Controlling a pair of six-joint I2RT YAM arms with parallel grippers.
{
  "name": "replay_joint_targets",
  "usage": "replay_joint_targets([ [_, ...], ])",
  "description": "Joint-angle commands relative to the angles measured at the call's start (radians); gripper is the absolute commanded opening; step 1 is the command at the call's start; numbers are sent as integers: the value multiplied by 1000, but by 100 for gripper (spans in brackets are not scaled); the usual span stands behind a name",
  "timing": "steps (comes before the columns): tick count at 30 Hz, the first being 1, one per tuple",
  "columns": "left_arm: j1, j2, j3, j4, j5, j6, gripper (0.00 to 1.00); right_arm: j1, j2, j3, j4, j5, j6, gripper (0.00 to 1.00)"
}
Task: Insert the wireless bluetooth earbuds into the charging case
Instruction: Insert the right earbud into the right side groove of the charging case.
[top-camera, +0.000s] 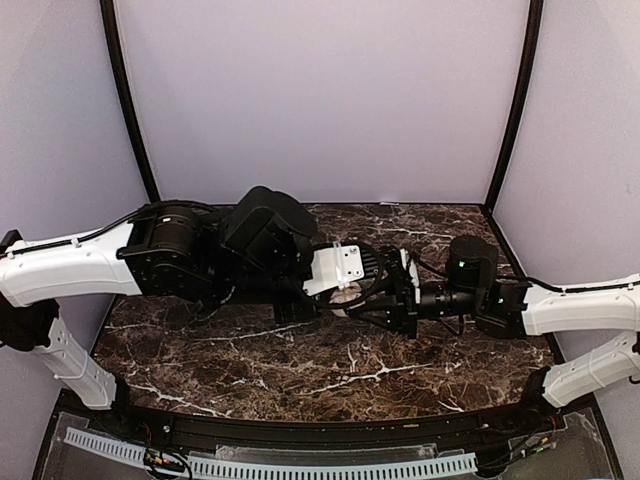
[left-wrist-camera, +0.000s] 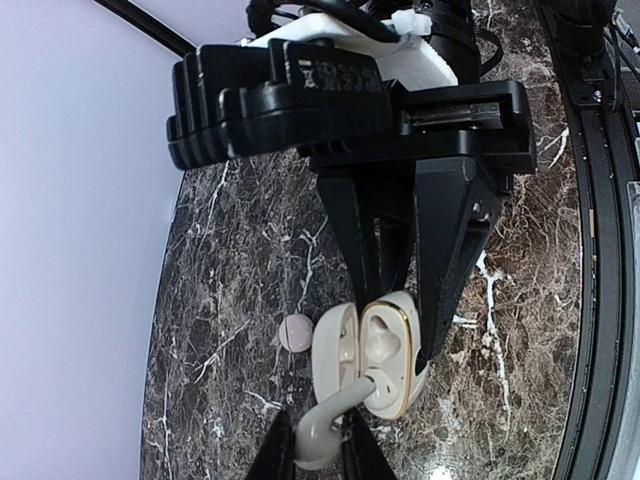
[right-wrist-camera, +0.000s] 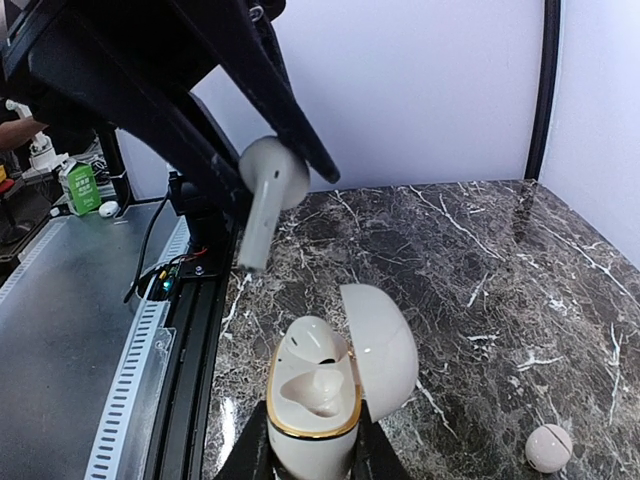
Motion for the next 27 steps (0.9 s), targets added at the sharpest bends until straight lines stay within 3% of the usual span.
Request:
replay_joint_targets([
  [1, -11, 16, 41, -17, 1, 7, 6, 14, 7, 33, 11, 21, -7, 0],
  [27, -14, 139, 122, -96, -104, -3, 6, 29, -12, 33, 0, 79, 6, 0],
])
